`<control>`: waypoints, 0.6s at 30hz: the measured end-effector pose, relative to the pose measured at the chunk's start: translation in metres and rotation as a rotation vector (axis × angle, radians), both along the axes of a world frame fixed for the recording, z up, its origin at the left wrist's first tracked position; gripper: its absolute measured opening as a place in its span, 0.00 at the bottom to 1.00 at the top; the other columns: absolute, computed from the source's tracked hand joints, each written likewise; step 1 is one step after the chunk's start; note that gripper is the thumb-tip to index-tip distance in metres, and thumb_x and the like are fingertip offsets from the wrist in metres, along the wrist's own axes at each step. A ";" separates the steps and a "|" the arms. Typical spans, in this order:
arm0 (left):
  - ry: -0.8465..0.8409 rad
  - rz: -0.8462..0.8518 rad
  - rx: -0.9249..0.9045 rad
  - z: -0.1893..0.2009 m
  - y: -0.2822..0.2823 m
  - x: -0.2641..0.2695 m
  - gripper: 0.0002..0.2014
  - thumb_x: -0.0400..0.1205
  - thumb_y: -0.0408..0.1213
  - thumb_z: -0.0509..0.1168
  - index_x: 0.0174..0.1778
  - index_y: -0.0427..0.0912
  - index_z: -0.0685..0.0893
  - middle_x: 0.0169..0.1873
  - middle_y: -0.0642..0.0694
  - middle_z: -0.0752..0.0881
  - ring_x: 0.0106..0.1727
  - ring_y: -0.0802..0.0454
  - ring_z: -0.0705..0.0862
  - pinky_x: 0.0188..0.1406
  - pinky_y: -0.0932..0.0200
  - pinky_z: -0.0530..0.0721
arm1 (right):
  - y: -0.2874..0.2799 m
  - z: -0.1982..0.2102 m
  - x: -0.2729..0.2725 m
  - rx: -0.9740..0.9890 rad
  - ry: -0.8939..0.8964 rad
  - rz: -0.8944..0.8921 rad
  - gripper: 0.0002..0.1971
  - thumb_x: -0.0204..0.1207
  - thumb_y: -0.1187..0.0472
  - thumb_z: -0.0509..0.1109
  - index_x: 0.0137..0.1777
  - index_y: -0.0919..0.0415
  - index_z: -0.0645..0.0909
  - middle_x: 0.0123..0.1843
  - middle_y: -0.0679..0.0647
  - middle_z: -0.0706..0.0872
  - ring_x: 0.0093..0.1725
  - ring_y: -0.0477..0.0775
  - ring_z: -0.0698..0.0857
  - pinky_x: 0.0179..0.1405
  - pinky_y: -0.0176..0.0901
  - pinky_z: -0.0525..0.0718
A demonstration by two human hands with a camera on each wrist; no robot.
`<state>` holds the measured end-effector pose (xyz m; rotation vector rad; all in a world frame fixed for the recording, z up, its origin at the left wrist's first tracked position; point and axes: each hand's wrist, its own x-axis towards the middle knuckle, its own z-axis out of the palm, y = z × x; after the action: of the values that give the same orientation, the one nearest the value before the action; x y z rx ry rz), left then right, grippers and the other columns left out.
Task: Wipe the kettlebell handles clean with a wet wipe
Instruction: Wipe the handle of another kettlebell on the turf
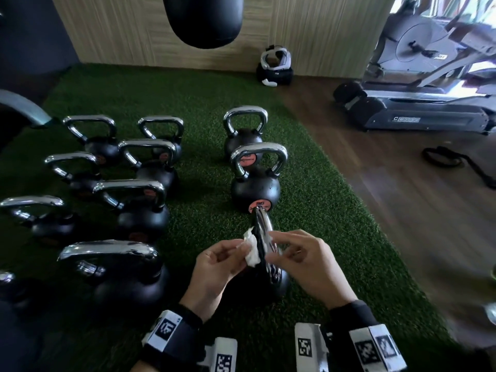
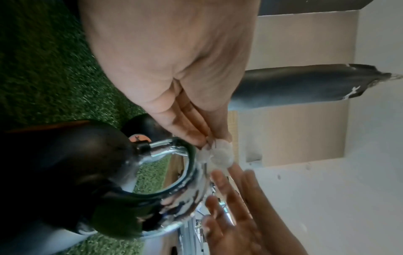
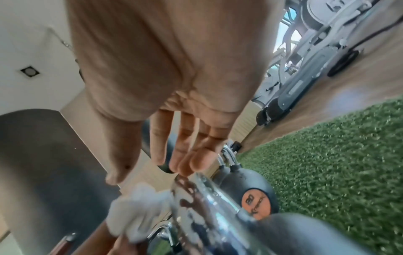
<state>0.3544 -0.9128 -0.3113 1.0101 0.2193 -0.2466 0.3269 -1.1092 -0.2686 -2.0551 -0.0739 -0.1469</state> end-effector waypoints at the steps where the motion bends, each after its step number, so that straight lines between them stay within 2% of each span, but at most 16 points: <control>1: -0.011 -0.023 -0.001 0.004 -0.003 0.000 0.10 0.70 0.31 0.78 0.46 0.33 0.92 0.45 0.34 0.92 0.44 0.47 0.92 0.44 0.60 0.91 | 0.004 0.004 -0.001 0.035 0.009 0.035 0.22 0.68 0.54 0.87 0.63 0.46 0.91 0.55 0.41 0.91 0.40 0.41 0.88 0.44 0.38 0.88; 3: -0.041 -0.091 0.024 0.011 -0.009 -0.002 0.09 0.70 0.32 0.78 0.45 0.34 0.93 0.44 0.34 0.92 0.42 0.48 0.91 0.46 0.60 0.91 | 0.009 0.007 -0.003 0.057 -0.016 0.045 0.26 0.65 0.53 0.89 0.65 0.47 0.91 0.57 0.39 0.90 0.42 0.43 0.89 0.44 0.34 0.87; 5: -0.056 -0.129 0.025 0.018 -0.013 -0.006 0.11 0.72 0.31 0.76 0.49 0.31 0.92 0.44 0.35 0.93 0.43 0.49 0.92 0.46 0.61 0.91 | 0.011 0.007 -0.005 0.051 -0.035 0.033 0.26 0.64 0.55 0.89 0.64 0.47 0.91 0.57 0.37 0.91 0.44 0.41 0.91 0.47 0.33 0.88; 8: -0.055 -0.123 -0.017 0.026 -0.016 -0.010 0.12 0.74 0.30 0.74 0.50 0.28 0.90 0.44 0.36 0.93 0.43 0.50 0.93 0.45 0.63 0.91 | 0.008 0.007 -0.004 0.053 -0.024 0.035 0.22 0.64 0.56 0.89 0.60 0.45 0.93 0.52 0.39 0.93 0.46 0.41 0.92 0.52 0.39 0.90; 11: -0.014 -0.077 0.018 0.025 -0.015 -0.006 0.03 0.80 0.33 0.73 0.44 0.36 0.88 0.37 0.45 0.92 0.38 0.53 0.91 0.44 0.62 0.91 | 0.000 0.004 -0.001 0.085 -0.004 -0.025 0.18 0.64 0.56 0.89 0.54 0.43 0.94 0.44 0.44 0.95 0.43 0.45 0.93 0.50 0.42 0.90; 13: -0.020 -0.047 0.235 0.010 -0.007 0.003 0.03 0.84 0.31 0.70 0.47 0.43 0.89 0.38 0.51 0.90 0.43 0.51 0.89 0.46 0.59 0.90 | -0.008 0.002 0.000 0.101 -0.004 -0.088 0.17 0.64 0.57 0.89 0.52 0.42 0.94 0.44 0.44 0.95 0.43 0.46 0.93 0.52 0.47 0.91; 14: -0.078 -0.069 0.434 -0.003 -0.001 0.008 0.10 0.83 0.28 0.71 0.54 0.48 0.89 0.46 0.52 0.90 0.51 0.51 0.87 0.53 0.57 0.89 | -0.012 0.001 0.000 0.117 -0.003 -0.118 0.17 0.65 0.58 0.89 0.53 0.43 0.94 0.45 0.43 0.95 0.44 0.46 0.93 0.54 0.49 0.91; 15: -0.173 -0.146 0.672 -0.019 0.005 0.012 0.20 0.79 0.26 0.72 0.63 0.53 0.86 0.57 0.51 0.87 0.61 0.50 0.84 0.64 0.54 0.85 | -0.018 -0.001 0.000 0.134 -0.003 -0.150 0.17 0.66 0.59 0.88 0.54 0.44 0.94 0.45 0.43 0.95 0.45 0.46 0.93 0.55 0.51 0.91; 16: -0.274 -0.263 0.899 -0.033 0.008 0.014 0.31 0.75 0.28 0.75 0.74 0.55 0.79 0.69 0.50 0.81 0.73 0.50 0.78 0.76 0.51 0.78 | -0.023 -0.003 -0.002 0.154 -0.006 -0.187 0.17 0.67 0.60 0.88 0.54 0.45 0.93 0.46 0.43 0.95 0.45 0.46 0.93 0.55 0.52 0.91; 17: -0.365 -0.383 1.082 -0.046 0.007 0.015 0.43 0.72 0.34 0.78 0.84 0.51 0.69 0.79 0.49 0.72 0.83 0.49 0.68 0.85 0.50 0.67 | -0.028 -0.007 -0.003 0.178 -0.009 -0.229 0.17 0.67 0.61 0.87 0.55 0.45 0.93 0.46 0.44 0.95 0.45 0.47 0.93 0.55 0.52 0.92; 18: -0.433 -0.484 1.213 -0.058 0.002 0.016 0.55 0.69 0.43 0.81 0.89 0.47 0.57 0.86 0.48 0.62 0.89 0.47 0.57 0.89 0.49 0.56 | -0.032 -0.009 -0.006 0.216 -0.006 -0.267 0.17 0.68 0.63 0.86 0.55 0.45 0.93 0.47 0.45 0.96 0.46 0.49 0.94 0.55 0.52 0.92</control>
<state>0.3702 -0.9111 -0.3692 2.2896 -0.3383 -0.3264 0.3208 -1.1415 -0.2774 -1.8411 0.2056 -0.3130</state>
